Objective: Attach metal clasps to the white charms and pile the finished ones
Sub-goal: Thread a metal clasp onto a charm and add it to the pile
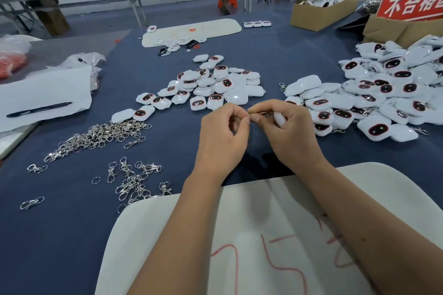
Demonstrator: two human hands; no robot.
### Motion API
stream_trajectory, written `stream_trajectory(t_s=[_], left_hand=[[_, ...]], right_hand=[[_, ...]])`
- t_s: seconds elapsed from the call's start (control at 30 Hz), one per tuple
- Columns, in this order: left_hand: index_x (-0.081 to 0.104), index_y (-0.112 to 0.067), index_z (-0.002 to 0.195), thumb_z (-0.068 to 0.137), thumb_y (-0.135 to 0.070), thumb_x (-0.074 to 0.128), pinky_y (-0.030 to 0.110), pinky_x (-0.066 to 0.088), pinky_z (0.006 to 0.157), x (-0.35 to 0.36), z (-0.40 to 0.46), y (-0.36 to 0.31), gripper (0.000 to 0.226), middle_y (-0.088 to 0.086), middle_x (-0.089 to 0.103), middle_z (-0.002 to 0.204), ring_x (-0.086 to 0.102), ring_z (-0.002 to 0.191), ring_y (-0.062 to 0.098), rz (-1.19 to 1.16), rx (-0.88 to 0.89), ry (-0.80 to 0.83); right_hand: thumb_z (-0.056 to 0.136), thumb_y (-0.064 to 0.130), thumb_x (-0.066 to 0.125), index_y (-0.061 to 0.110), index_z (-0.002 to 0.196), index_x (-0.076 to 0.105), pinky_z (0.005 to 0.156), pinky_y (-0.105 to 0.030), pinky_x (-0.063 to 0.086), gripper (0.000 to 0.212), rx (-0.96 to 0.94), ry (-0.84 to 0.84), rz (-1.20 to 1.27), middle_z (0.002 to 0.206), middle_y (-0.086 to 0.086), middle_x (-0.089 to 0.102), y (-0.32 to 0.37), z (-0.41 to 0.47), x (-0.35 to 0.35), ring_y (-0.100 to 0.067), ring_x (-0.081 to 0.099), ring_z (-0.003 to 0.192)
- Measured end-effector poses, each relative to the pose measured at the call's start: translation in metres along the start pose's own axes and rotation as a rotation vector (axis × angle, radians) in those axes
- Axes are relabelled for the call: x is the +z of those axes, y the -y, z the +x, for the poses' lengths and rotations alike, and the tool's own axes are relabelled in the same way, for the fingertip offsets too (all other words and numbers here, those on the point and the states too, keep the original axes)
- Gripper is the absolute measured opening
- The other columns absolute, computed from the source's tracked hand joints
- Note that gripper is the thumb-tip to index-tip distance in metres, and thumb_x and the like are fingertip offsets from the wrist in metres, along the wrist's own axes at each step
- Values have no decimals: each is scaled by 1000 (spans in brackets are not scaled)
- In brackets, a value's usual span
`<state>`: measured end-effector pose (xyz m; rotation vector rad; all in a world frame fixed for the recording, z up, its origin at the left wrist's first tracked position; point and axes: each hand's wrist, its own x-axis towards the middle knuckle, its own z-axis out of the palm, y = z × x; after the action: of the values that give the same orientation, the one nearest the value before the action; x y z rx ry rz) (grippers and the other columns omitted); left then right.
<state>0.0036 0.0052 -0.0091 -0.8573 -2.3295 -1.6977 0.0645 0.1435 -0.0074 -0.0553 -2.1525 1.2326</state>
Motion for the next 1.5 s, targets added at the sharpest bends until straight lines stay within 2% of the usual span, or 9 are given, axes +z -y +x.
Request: stream_trajectory(t_s=[0.13,0.37,0.43,0.5,0.6,0.93,1.17,1.33,1.5], left_hand=[[62,-32,78,92,-19,65,46,58,64,0,2,2,19,-12,66,75,67,69,19,-6,35,0],[63,-31,83,91,-20,61,49,59,63,2,4,6,14,-10,66,79,67,70,20,-18,65,5],[63,-30,83,92,-19,61,49,59,62,2,4,7,15,-8,66,78,67,67,17,-10,66,19],[63,-29,82,92,-17,60,49,60,63,0,3,8,16,-7,66,76,68,65,16,-4,64,30],[63,-26,83,94,-15,58,47,60,64,-1,2,8,17,-7,66,74,68,64,15,6,62,41],[62,-18,86,99,-7,55,39,58,64,-2,2,5,19,-3,63,66,65,60,14,9,70,27],[62,-14,87,100,-8,55,27,56,58,6,3,-1,16,-4,63,70,63,59,15,-40,97,-20],[61,-14,89,102,-11,53,33,55,60,8,1,-3,15,-5,61,67,63,59,16,-21,140,-28],[59,-15,87,100,-8,52,46,57,62,6,2,-2,16,-5,61,71,62,63,17,10,146,-32]], right_hand=[[98,12,70,16,102,79,87,-16,50,10,105,68,74,96,11,78,-7,4,-2,-3,70,96],[98,4,68,14,92,78,66,-10,45,15,140,108,247,76,14,73,-9,5,-5,0,61,66],[97,5,69,15,91,78,64,-17,46,15,134,87,188,72,11,72,-8,4,-5,-8,59,64],[96,5,70,15,91,78,73,-21,49,13,91,64,88,79,8,73,-6,2,-4,-16,64,75],[94,2,71,11,92,79,81,-15,45,12,-19,28,-54,87,6,73,-1,0,-2,-9,65,86],[95,3,71,7,90,79,73,-24,48,10,-237,-63,-246,83,4,69,1,-2,-2,-10,60,77],[94,1,71,11,92,79,81,-15,48,13,-24,-89,34,88,6,76,2,-2,-2,-9,70,87],[97,3,69,14,91,78,69,-9,45,15,37,-43,191,73,22,70,-2,-1,-3,1,64,69],[98,9,70,15,93,75,68,-9,46,10,71,18,206,76,17,72,-2,1,0,2,64,69]])
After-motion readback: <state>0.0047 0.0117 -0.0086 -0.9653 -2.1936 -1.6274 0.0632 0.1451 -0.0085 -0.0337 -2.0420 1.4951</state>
